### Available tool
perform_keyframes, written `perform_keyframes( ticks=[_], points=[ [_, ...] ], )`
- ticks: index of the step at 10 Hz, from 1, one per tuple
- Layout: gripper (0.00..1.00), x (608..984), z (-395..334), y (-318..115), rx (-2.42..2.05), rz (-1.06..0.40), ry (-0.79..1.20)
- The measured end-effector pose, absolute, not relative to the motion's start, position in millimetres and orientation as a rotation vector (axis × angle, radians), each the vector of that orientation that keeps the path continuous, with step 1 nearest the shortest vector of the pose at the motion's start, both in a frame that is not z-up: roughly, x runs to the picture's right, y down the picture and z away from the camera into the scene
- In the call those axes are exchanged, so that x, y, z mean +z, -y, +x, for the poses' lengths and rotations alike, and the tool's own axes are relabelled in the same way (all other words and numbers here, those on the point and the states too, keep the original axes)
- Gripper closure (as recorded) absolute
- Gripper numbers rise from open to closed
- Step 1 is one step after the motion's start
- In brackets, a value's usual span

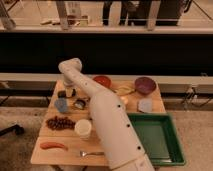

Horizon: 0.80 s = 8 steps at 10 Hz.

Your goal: Wipe table surface with eraser

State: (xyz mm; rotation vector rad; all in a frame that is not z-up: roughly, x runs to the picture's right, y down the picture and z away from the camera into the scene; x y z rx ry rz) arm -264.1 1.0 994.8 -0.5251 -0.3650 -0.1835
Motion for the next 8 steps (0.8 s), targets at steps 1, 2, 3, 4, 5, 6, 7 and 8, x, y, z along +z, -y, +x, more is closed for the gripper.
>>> perform_keyframes(
  ticks=[1, 2, 3, 4, 5, 6, 7, 8],
  points=[
    [1.0, 998, -262, 2, -0.183, -0.529, 0.358],
    [1.0, 1000, -260, 5, -0.18, -0.528, 0.355],
    [1.0, 1003, -261, 5, -0.184, -0.535, 0.351],
    [1.0, 1005, -265, 6, -0.19, -0.538, 0.353],
    [1.0, 1006, -269, 6, -0.197, -0.539, 0.356],
    [1.0, 1006, -278, 5, -0.216, -0.542, 0.363],
    [1.0, 1005, -290, 3, -0.232, -0.542, 0.374],
    [1.0, 1002, -300, 0, -0.249, -0.544, 0.387]
  ],
)
